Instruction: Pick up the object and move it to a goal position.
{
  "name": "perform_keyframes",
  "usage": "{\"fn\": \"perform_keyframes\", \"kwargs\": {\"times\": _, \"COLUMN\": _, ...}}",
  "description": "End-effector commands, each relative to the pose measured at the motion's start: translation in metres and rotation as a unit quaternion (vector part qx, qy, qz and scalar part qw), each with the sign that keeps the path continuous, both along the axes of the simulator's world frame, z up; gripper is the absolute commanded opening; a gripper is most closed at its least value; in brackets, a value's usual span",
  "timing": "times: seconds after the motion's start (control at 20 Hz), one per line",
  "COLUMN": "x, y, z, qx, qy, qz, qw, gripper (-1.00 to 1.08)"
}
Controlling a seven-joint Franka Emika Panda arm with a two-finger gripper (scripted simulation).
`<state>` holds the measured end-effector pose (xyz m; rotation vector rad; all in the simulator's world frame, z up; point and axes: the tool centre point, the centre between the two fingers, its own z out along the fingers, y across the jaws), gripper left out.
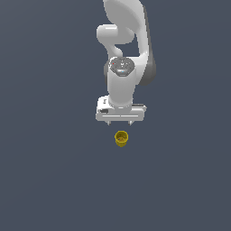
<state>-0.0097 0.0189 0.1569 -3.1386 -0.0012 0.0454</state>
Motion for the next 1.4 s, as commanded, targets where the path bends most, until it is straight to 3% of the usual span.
{"fn": "perform_keyframes", "kwargs": {"times": 0.0, "x": 0.0, "y": 0.0, "z": 0.0, "qx": 0.0, "qy": 0.0, "qz": 0.0, "qw": 1.0, "gripper": 1.0}}
{"fn": "perform_keyframes", "kwargs": {"times": 0.5, "x": -0.002, "y": 0.028, "z": 0.001, "qx": 0.012, "qy": 0.006, "qz": 0.002, "qw": 0.9999, "gripper": 1.0}}
{"fn": "perform_keyframes", "kwargs": {"times": 0.85, "x": 0.002, "y": 0.026, "z": -0.007, "qx": 0.01, "qy": 0.004, "qz": 0.001, "qw": 0.9999, "gripper": 1.0}}
{"fn": "perform_keyframes", "kwargs": {"times": 1.35, "x": 0.02, "y": 0.015, "z": -0.051, "qx": 0.001, "qy": -0.011, "qz": -0.006, "qw": 0.9999, "gripper": 1.0}}
